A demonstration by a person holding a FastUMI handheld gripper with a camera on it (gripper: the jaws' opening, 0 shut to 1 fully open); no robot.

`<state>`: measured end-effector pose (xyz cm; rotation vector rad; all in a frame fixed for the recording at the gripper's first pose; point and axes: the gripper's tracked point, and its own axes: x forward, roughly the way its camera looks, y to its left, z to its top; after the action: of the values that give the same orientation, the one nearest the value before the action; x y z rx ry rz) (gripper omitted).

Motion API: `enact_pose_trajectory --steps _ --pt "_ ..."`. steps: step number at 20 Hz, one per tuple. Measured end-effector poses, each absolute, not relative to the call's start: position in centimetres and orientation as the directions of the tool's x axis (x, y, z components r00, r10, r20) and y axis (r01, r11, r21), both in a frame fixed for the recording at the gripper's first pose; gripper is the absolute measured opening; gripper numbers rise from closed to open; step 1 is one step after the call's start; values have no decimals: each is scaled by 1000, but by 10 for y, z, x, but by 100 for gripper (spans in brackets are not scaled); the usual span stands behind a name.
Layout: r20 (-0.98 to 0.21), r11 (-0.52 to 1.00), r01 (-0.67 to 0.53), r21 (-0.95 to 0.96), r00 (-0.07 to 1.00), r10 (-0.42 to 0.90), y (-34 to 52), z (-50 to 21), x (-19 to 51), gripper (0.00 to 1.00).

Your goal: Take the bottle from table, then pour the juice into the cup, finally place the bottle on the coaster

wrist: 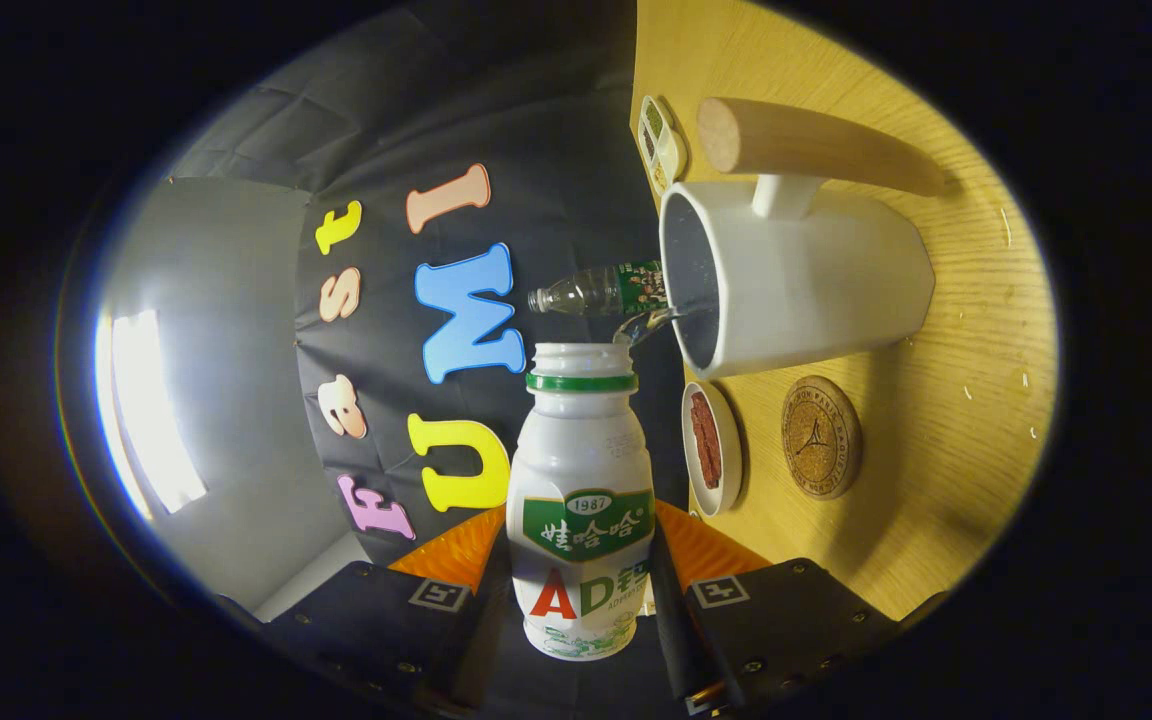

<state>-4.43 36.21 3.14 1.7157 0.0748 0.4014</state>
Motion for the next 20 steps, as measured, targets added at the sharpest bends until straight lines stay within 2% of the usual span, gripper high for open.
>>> enact_pose_trajectory --steps 20 --pt "230 -239 -168 956 937 263 355 34 -46 66"
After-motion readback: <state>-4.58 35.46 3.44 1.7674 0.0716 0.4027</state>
